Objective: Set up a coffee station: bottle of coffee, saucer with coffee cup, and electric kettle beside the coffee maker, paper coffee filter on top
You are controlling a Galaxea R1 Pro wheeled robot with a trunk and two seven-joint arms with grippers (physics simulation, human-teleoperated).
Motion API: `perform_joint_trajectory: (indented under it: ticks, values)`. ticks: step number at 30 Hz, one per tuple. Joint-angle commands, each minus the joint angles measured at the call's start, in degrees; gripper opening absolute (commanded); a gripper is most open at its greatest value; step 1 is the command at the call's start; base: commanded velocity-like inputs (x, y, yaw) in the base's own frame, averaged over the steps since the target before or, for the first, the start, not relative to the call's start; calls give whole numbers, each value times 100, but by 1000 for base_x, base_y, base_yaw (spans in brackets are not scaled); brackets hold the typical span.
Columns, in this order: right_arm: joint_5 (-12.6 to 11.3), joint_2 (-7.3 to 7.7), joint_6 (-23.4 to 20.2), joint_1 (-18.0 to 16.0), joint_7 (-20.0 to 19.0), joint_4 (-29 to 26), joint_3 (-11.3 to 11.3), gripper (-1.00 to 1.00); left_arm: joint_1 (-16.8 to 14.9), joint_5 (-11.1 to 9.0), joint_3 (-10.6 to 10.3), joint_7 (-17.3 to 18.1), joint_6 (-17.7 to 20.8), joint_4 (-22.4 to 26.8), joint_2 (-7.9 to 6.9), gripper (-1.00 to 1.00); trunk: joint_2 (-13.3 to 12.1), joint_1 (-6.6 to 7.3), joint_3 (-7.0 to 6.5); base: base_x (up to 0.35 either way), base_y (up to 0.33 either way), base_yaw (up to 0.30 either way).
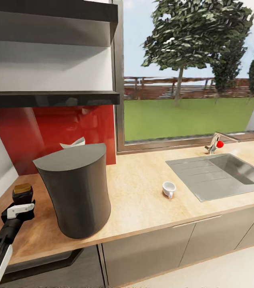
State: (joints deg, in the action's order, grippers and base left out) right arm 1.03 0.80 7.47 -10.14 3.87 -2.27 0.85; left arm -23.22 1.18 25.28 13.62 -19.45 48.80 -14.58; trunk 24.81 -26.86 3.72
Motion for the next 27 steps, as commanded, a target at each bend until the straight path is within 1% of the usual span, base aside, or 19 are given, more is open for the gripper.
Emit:
perform_joint_trajectory:
  ticks: [1, 7, 8, 12, 15, 19, 27]
  values:
    - [11, 0, 17, -5, 18, 6, 9, 100, -7, 13, 21, 38, -15, -7, 4, -100, 12, -2, 12, -82, 12, 0]
    - [11, 2, 17, -5, 13, 7, 20, 100, -7, -10, 171, 27, -31, -85, 21, -100, 12, -2, 12, -18, 3, 0]
    - [11, 5, 17, -5, 15, 8, 18, 100, -3, -14, 184, 27, -36, -118, 47, -100, 12, -2, 12, -2, 0, 0]
    - [11, 7, 17, -5, 15, 2, 7, 100, 0, -13, 194, 33, -41, -240, 145, -100, 12, -2, 12, -1, 0, -1]
    - [7, 3, 17, -5, 11, 0, 4, 100, 1, -13, 196, 39, -42, -252, 182, -100, 12, -2, 12, 0, 0, -94]
    - [3, 0, 17, -5, 16, -1, 3, 100, 1, -12, 201, 36, -45, -273, 206, -100, 12, -2, 12, 0, 0, -174]
    - [11, -1, 17, -5, 18, -1, 3, 100, 5, -47, 204, 38, -50, -292, 213, -100, 12, -2, 12, 0, 0, -17]
